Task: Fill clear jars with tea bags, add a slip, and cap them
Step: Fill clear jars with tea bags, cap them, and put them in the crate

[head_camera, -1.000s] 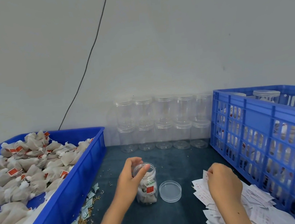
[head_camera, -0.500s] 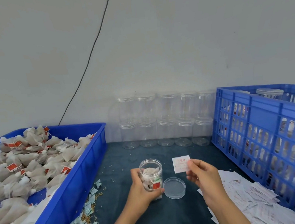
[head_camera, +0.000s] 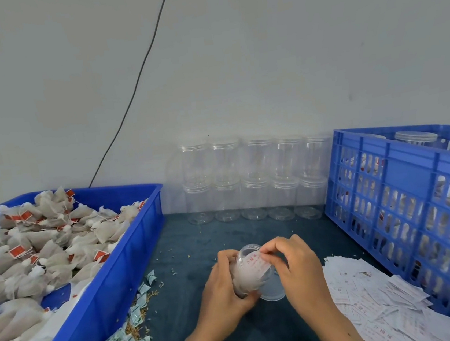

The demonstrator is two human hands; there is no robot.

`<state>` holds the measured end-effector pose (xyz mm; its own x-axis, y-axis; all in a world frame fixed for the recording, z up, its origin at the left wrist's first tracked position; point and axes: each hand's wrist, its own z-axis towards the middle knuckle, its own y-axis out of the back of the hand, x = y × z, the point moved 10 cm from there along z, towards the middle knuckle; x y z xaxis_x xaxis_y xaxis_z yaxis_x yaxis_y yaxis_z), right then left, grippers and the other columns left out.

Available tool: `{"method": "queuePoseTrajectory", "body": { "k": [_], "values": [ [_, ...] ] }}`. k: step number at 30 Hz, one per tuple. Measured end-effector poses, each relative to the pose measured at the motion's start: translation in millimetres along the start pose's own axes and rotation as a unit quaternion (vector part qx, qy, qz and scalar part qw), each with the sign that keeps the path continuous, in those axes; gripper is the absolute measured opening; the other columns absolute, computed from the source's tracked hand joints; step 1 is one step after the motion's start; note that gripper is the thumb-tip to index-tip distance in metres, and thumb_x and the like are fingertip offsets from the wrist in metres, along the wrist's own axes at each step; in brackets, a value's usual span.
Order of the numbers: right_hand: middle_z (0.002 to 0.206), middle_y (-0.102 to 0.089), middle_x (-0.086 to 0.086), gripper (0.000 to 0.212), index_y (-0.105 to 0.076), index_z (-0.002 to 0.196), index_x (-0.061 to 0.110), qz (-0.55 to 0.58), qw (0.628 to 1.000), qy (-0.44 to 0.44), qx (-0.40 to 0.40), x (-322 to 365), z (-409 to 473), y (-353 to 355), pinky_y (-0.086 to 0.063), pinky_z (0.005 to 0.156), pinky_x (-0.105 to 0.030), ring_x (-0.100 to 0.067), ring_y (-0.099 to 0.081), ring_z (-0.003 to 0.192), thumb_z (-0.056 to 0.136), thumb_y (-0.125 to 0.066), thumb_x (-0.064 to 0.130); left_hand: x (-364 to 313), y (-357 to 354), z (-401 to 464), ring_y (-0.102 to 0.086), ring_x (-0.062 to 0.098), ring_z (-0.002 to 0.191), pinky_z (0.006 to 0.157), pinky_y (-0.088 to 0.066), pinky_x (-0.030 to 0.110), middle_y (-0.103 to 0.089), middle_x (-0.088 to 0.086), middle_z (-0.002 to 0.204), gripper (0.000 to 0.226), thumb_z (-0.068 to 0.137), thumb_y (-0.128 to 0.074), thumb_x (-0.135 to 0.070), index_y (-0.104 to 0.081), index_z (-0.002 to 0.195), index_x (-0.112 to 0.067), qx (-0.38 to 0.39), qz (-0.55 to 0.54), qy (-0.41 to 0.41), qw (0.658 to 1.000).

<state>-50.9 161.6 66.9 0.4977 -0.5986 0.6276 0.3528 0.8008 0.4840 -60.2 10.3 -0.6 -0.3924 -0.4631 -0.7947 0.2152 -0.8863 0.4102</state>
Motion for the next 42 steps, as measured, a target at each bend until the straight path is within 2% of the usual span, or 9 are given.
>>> {"method": "queuePoseTrajectory", "body": {
  "k": [6,11,16,20,23,27,31,36,42],
  "values": [
    [0.084,-0.062,0.007,0.02,-0.07,0.08,0.029,0.053,0.997,-0.053,0.012,-5.9,2.8,5.3,-0.048,0.072,-0.014,-0.001,-0.06,0.083,0.084,-0.071,0.01,-1.0,0.3,-0.3,-0.059,0.007,0.1,0.083,-0.051,0.037,-0.061,-0.018,0.106,0.057,0.064,-0.079,-0.034,-0.044,0.109,-0.035,-0.006,0.012,-0.01,1.0],
    [0.084,-0.063,0.01,0.035,-0.051,0.096,0.043,-0.023,0.996,-0.024,0.078,-0.7,0.4,-11.0,-0.04,0.071,-0.009,0.003,-0.052,0.089,0.085,-0.07,0.015,-3.7,0.1,-1.6,-0.059,0.009,0.098,0.082,-0.051,0.037,-0.061,-0.016,0.105,0.056,0.065,-0.079,-0.03,-0.043,0.109,-0.035,-0.006,0.023,-0.019,1.0],
    [0.082,-0.058,0.011,0.015,-0.068,0.087,0.021,-0.12,0.986,0.09,0.078,19.6,-2.6,-13.6,-0.042,0.067,-0.02,-0.01,-0.051,0.081,0.079,-0.072,0.01,-4.4,-0.2,-2.0,-0.058,0.006,0.097,0.081,-0.05,0.034,-0.06,-0.019,0.104,0.057,0.065,-0.078,-0.033,-0.044,0.109,-0.036,-0.009,0.035,-0.025,0.999],
    [0.085,-0.062,0.003,0.024,-0.073,0.076,0.015,-0.162,0.966,0.178,0.097,38.0,-10.5,-19.1,-0.046,0.057,-0.026,-0.02,-0.054,0.077,0.058,-0.073,-0.002,-1.8,0.7,-1.8,-0.06,0.007,0.096,0.08,-0.051,0.035,-0.061,-0.018,0.103,0.056,0.066,-0.079,-0.034,-0.043,0.108,-0.038,-0.014,0.033,-0.019,0.999],
    [0.104,-0.056,0.003,0.023,-0.075,0.09,0.018,-0.167,0.969,0.144,0.108,30.8,-10.3,-22.1,-0.044,0.064,-0.028,-0.019,-0.048,0.09,0.074,-0.07,0.001,1.8,1.7,-1.5,-0.061,0.008,0.095,0.079,-0.052,0.037,-0.063,-0.015,0.103,0.058,0.066,-0.08,-0.034,-0.043,0.11,-0.037,-0.014,0.022,-0.009,1.0],
    [0.091,-0.065,0.01,0.033,-0.073,0.088,0.018,-0.156,0.963,0.18,0.122,37.9,-13.0,-25.7,-0.047,0.069,-0.033,-0.018,-0.048,0.082,0.069,-0.053,0.0,4.1,2.3,-1.6,-0.061,0.007,0.095,0.079,-0.051,0.034,-0.063,-0.015,0.103,0.058,0.065,-0.08,-0.034,-0.042,0.109,-0.037,-0.017,0.02,-0.003,1.0],
    [0.105,-0.065,0.015,0.049,-0.071,0.105,0.023,-0.129,0.965,0.153,0.17,29.7,-14.0,-31.9,-0.037,0.08,-0.028,-0.015,-0.038,0.088,0.074,-0.039,0.001,6.4,3.1,-1.2,-0.062,0.006,0.094,0.076,-0.051,0.027,-0.064,-0.015,0.101,0.059,0.066,-0.082,-0.03,-0.041,0.107,-0.038,-0.022,0.024,0.0,0.999],
    [0.131,-0.056,0.017,0.059,-0.062,0.127,0.03,-0.15,0.947,0.17,0.23,23.4,-16.1,-45.3,-0.034,0.082,-0.025,-0.012,-0.032,0.094,0.084,-0.038,-0.003,11.7,6.5,-0.9,-0.063,0.008,0.09,0.074,-0.051,0.03,-0.065,-0.012,0.099,0.06,0.066,-0.084,-0.028,-0.039,0.106,-0.037,-0.032,0.017,0.013,0.999],
    [0.128,-0.046,0.018,0.057,-0.061,0.126,0.034,-0.134,0.954,0.158,0.218,17.6,-19.5,-51.5,-0.032,0.08,-0.017,-0.007,-0.032,0.099,0.086,-0.043,-0.003,10.7,8.3,-1.6,-0.064,0.007,0.092,0.074,-0.051,0.026,-0.066,-0.014,0.101,0.061,0.067,-0.085,-0.024,-0.042,0.107,-0.037,-0.039,0.01,0.009,0.999]
  ]
}}
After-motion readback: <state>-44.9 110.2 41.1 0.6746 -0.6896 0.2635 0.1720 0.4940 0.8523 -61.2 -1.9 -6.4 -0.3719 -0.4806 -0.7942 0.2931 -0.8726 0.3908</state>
